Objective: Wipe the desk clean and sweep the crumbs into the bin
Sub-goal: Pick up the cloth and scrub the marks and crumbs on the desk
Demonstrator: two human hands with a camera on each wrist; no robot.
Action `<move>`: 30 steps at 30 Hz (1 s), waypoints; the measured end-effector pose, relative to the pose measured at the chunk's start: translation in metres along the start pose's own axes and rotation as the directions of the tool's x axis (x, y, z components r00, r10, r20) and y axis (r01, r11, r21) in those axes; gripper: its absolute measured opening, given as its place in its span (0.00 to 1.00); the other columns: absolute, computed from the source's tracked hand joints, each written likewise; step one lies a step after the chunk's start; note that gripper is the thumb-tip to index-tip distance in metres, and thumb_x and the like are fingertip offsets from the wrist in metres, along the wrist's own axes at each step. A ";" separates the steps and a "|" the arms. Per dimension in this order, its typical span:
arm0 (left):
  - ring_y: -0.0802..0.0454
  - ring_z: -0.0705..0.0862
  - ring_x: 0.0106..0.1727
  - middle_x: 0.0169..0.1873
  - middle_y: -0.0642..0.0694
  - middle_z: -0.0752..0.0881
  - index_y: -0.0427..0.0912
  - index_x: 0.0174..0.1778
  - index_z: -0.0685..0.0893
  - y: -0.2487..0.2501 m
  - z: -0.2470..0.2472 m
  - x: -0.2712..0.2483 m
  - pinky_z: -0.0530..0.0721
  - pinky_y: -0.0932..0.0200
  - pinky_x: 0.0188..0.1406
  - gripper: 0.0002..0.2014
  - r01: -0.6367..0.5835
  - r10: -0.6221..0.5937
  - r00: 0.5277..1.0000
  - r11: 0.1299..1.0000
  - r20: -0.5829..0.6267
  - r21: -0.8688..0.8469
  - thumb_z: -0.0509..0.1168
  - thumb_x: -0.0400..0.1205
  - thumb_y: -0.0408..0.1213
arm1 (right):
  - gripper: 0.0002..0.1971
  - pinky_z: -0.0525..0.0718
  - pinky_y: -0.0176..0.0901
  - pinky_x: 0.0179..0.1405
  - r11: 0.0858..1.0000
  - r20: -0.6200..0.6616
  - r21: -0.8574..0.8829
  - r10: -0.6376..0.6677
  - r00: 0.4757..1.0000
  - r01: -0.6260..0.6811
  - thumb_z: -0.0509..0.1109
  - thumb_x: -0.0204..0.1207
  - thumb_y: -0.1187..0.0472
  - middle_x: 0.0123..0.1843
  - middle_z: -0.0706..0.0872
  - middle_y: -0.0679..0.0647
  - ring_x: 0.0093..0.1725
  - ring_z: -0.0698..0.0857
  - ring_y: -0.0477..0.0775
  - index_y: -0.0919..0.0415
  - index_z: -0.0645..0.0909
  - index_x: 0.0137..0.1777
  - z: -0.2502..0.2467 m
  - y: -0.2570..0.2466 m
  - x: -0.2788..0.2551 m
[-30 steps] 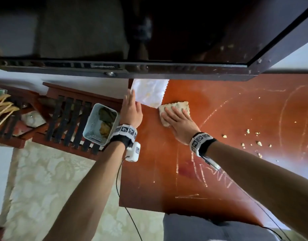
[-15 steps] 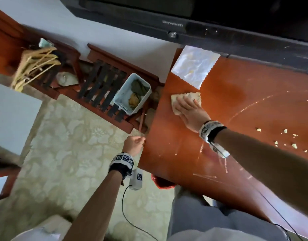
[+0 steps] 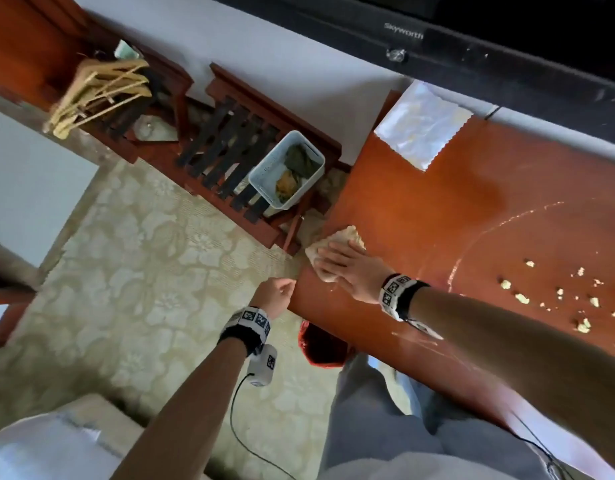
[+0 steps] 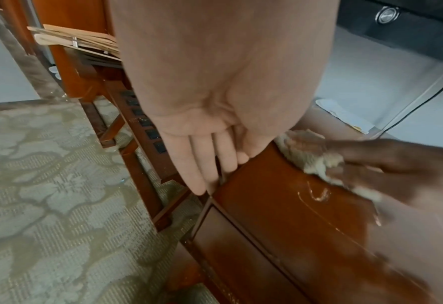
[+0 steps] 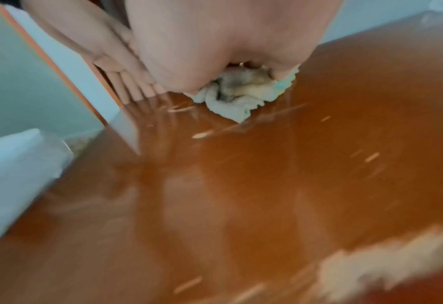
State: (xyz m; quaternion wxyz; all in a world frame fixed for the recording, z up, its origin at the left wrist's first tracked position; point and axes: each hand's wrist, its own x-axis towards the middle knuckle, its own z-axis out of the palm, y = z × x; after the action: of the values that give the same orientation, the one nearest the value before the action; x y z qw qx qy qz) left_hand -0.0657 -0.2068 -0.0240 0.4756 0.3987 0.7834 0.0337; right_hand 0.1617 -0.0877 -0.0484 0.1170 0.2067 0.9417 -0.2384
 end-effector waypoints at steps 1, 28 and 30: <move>0.47 0.86 0.65 0.65 0.47 0.89 0.43 0.71 0.87 0.000 0.000 -0.002 0.81 0.62 0.60 0.17 -0.004 0.004 1.000 1.000 0.003 0.009 0.59 0.91 0.41 | 0.28 0.45 0.58 0.86 1.000 -0.024 -0.009 0.016 1.000 -0.016 0.50 0.87 0.47 0.89 0.50 0.42 0.88 0.45 0.51 0.41 0.53 0.87 -0.010 0.017 0.009; 0.54 0.75 0.80 0.84 0.58 0.69 0.54 0.87 0.67 0.024 0.000 -0.003 0.78 0.55 0.76 0.29 -0.327 0.349 0.936 0.910 -0.045 0.254 0.55 0.90 0.30 | 0.26 0.60 0.66 0.83 0.956 -0.166 0.099 0.288 0.943 -0.275 0.57 0.87 0.56 0.88 0.56 0.48 0.87 0.51 0.55 0.42 0.63 0.84 -0.007 0.026 -0.024; 0.54 0.77 0.77 0.87 0.61 0.62 0.55 0.89 0.62 0.025 0.012 -0.006 0.82 0.60 0.67 0.33 -0.318 0.340 0.941 0.877 0.003 0.361 0.56 0.88 0.26 | 0.25 0.58 0.66 0.84 0.920 -0.193 0.090 0.393 0.899 -0.382 0.54 0.88 0.53 0.89 0.54 0.48 0.88 0.51 0.56 0.44 0.60 0.85 -0.033 0.071 -0.006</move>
State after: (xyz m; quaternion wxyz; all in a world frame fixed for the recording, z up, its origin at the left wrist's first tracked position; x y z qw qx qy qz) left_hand -0.0399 -0.1981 -0.0154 0.3587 0.6041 0.7114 -0.0165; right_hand 0.1945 -0.0164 -0.0466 0.0582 0.4164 0.8825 -0.2108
